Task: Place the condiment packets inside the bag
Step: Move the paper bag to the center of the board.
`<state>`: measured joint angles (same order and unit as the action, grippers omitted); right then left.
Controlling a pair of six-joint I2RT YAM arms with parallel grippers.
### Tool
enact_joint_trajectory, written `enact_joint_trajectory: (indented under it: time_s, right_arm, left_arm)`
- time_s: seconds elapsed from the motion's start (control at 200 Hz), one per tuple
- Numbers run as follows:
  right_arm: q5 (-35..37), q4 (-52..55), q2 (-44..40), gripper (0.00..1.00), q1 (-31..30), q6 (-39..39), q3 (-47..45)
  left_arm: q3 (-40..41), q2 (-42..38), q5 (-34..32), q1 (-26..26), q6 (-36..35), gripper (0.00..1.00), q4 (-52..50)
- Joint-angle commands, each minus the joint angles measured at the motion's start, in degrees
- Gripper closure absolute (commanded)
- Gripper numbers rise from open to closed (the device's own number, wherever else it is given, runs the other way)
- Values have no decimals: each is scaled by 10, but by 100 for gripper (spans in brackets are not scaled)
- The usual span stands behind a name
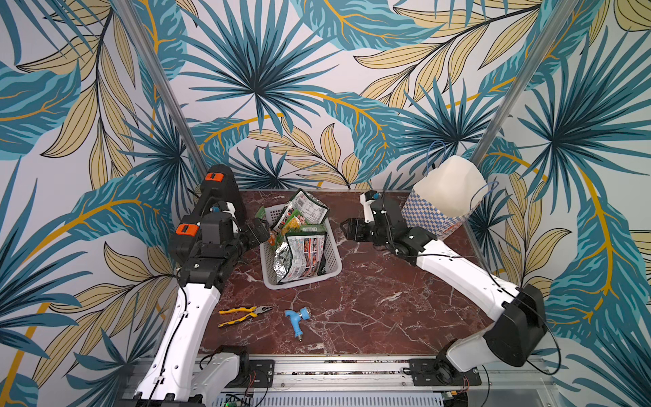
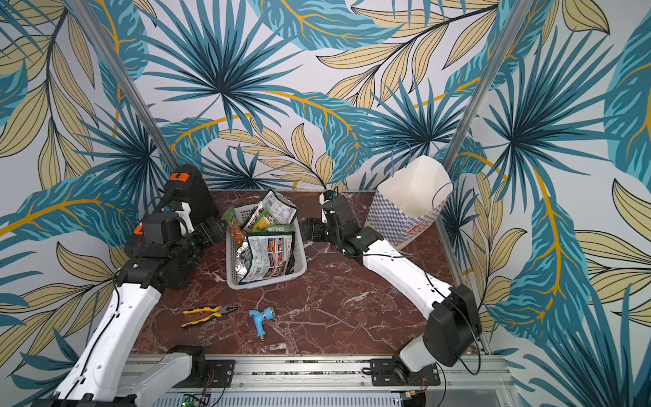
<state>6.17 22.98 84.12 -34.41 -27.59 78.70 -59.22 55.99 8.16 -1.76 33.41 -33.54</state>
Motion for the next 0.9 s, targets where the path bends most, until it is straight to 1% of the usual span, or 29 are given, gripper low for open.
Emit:
enact_joint_trajectory:
  time_s: [0.0, 0.055, 0.12, 0.215, 0.27, 0.381, 0.606, 0.756, 0.891]
  right_arm:
    - [159, 161, -5, 19, 13, 52, 52]
    - [206, 193, -2, 17, 26, 52, 85]
    - [244, 219, 4, 14, 44, 46, 122]
    - [272, 239, 15, 9, 75, 38, 166]
    - [276, 257, 32, 9, 96, 28, 196]
    - [274, 297, 74, 11, 134, 14, 260]
    - [227, 332, 167, 14, 192, 33, 362]
    - [215, 361, 223, 18, 215, 51, 421]
    - [187, 374, 270, 22, 234, 63, 459]
  left_arm:
    - [27, -11, 9, 1, -7, 3, -22]
    - [31, -12, 15, 2, -8, 3, -22]
    - [33, -12, 22, 1, -10, 3, -22]
    - [35, -9, 33, 1, -13, 3, -22]
    - [36, -6, 43, 1, -14, 3, -21]
    - [30, 7, 63, 1, -18, 2, -19]
    - [27, 20, 84, 1, -23, 2, -22]
    - [25, 16, 83, 2, -26, 2, -29]
    - [24, 15, 86, 1, -26, 2, -30]
